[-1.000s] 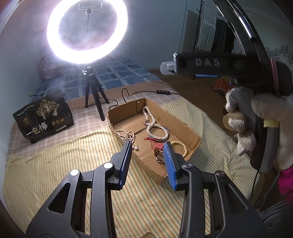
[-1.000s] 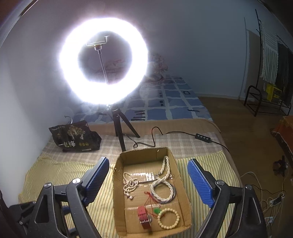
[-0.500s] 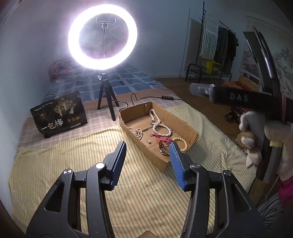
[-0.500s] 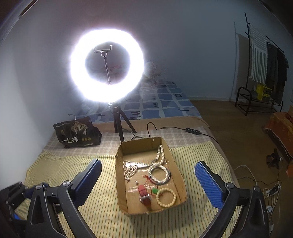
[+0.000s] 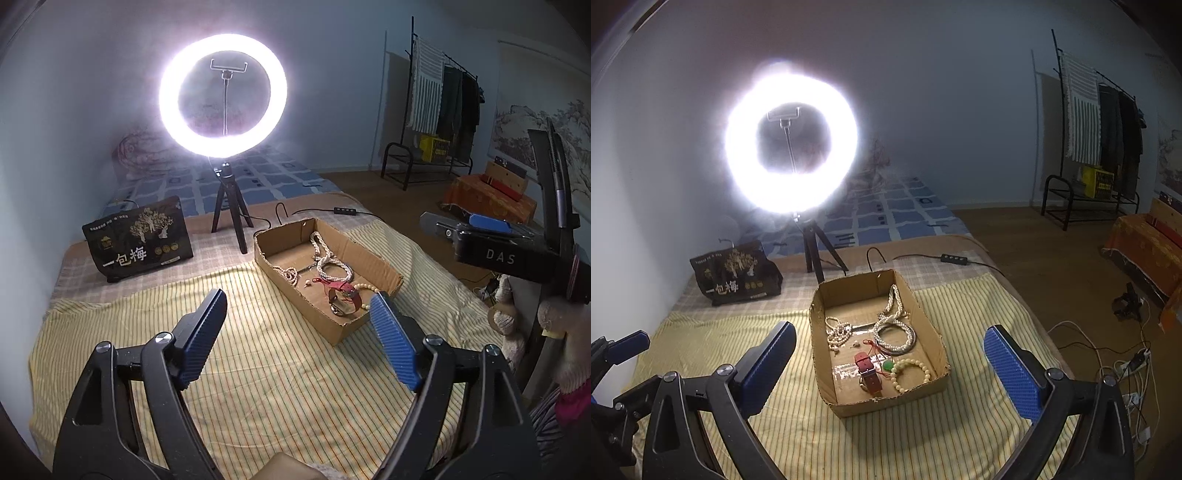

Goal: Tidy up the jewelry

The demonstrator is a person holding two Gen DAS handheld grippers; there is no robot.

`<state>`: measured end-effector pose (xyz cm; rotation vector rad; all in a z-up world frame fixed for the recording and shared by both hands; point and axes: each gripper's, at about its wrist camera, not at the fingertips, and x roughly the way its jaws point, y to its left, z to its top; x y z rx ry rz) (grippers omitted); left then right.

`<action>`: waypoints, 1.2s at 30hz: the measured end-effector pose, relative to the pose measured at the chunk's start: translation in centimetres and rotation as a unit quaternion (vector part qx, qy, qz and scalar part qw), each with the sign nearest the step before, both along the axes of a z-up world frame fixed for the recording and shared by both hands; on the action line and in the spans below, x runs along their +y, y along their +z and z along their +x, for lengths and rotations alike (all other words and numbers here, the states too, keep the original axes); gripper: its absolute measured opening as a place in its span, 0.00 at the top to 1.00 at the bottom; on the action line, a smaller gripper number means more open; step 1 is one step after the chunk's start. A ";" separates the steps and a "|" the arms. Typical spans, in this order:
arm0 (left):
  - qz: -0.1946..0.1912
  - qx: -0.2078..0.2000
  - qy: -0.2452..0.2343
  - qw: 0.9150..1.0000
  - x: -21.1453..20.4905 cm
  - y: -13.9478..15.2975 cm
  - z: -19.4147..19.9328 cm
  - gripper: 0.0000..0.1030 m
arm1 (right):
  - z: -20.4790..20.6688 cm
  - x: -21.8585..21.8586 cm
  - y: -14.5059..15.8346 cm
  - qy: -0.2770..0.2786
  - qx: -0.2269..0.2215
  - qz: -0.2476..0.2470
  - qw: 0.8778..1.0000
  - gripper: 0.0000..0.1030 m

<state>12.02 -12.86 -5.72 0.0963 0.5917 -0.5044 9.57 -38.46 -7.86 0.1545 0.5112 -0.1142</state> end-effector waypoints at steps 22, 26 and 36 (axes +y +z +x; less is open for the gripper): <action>0.022 -0.023 0.025 0.999 -0.4 0.1 -0.4 0.01 | -0.2 -0.7 -1.8 -0.032 -0.003 0.004 0.999 0.00; 0.033 -0.021 0.030 0.999 -0.7 -0.2 -0.4 0.01 | -0.1 -0.6 -1.9 -0.030 -0.001 0.003 1.000 0.00; 0.031 -0.020 0.030 0.999 -0.5 -0.1 -0.4 0.01 | -0.2 -0.6 -2.3 -0.029 0.004 0.004 1.000 0.00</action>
